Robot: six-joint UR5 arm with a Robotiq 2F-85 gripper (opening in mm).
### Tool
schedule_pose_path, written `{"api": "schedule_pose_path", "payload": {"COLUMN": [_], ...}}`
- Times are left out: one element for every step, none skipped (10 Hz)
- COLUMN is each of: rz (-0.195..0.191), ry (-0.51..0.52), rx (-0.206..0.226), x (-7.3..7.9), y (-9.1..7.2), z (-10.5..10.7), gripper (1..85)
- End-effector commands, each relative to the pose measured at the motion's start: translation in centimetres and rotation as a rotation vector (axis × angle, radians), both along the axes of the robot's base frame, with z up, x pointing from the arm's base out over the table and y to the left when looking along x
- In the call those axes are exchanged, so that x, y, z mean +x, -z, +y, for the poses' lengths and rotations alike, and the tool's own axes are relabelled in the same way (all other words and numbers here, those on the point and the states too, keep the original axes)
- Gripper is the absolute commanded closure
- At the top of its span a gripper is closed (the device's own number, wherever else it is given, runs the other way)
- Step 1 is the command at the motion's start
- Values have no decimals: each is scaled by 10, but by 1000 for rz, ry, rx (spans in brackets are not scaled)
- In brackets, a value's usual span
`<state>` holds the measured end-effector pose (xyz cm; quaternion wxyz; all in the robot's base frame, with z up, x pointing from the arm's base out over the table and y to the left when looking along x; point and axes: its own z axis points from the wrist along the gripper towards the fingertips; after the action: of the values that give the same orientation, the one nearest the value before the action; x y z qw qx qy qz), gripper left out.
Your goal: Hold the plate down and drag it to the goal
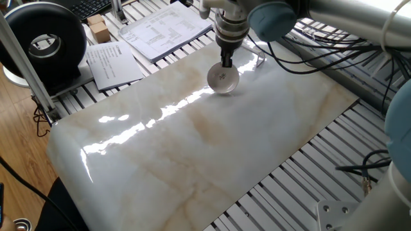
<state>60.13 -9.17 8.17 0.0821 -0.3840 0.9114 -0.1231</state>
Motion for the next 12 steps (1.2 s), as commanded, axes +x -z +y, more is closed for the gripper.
{"api": "schedule_pose_path", "payload": {"rz": [-9,-6,5,43,53,49,36,22,9,-2,1,-7], "ry": [39,56,74,121,125,114,96,60,13,-42,-61,-73], "rx": [81,93,98,147,158,150,132,106,81,46,35,10], "x": [0,-1,-5,-15,-18,-16,-11,-3,6,15,18,20], "y": [1,1,2,5,6,5,7,9,10,8,8,8], "z": [10,12,13,23,26,24,19,10,-1,-19,-31,-43], "gripper": [843,843,843,843,843,843,843,843,843,843,843,843]}}
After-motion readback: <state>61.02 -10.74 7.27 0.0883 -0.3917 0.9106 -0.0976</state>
